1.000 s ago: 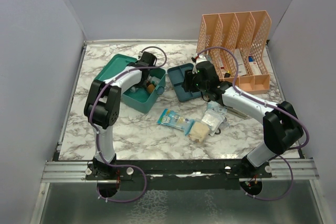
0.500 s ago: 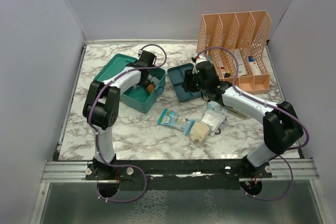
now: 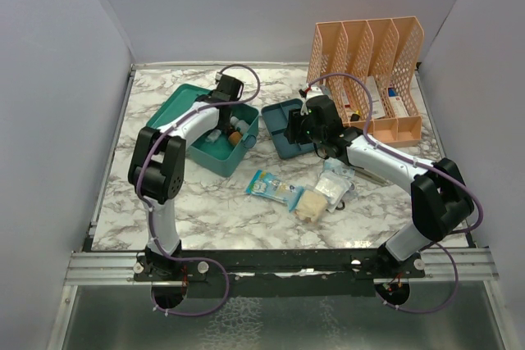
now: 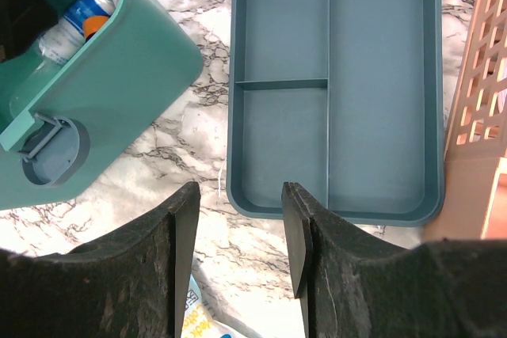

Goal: Organize the medicine kit

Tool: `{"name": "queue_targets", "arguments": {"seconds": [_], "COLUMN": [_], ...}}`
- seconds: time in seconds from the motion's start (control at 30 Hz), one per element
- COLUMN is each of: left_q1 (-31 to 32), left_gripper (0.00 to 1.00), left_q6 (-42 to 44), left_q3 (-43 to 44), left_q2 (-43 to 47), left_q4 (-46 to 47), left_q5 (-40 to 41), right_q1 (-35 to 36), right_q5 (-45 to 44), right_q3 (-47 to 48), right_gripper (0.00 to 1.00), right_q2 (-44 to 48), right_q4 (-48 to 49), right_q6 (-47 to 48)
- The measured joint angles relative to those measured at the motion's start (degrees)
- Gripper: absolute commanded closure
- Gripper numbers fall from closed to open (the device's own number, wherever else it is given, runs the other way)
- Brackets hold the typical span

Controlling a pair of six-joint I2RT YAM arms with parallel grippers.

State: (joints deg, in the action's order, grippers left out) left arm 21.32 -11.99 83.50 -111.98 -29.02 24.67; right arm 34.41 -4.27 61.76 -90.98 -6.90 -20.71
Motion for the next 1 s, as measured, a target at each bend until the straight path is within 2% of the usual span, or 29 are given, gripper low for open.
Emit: {"name": "queue_targets", "arguments": {"seconds": [0.1, 0.2, 0.3, 0.5, 1.0], "left_q1": [0.00, 0.00, -0.02, 0.02, 0.07], "left_gripper": [0.65, 0.75, 0.82, 0.88, 0.90], "left_q6": [-0.55, -1.46, -2.89, -5.88, -9.07], "left_q3": [0.72, 0.74, -0.02, -4.76, -7.50], "left_q2": [1.18, 3.30, 5.53, 7.30, 2.27], "left_q4": [-1.31, -2.97, -3.26, -3.67, -1.22], "left_q5": [-0.37, -1.79, -5.25, -13.77, -23.89], "right_q1": [0.00, 0.00, 0.00, 0.00, 0.00], "right_q5": [0.00, 0.02, 0.04, 0.04, 0.04], "right_q3": [0.04, 0.11, 0.15, 0.35, 0.48], "right_gripper": [0.54, 0.54, 0.54, 0.54, 0.54], "right_q2": [-0.04, -0.15, -0.24, -0.28, -0.28], "right_q4": [-0.04, -0.13, -0.42, -0.90, -1.05], "right_q6": [0.00, -0.02, -0.02, -0.02, 0.00]}}
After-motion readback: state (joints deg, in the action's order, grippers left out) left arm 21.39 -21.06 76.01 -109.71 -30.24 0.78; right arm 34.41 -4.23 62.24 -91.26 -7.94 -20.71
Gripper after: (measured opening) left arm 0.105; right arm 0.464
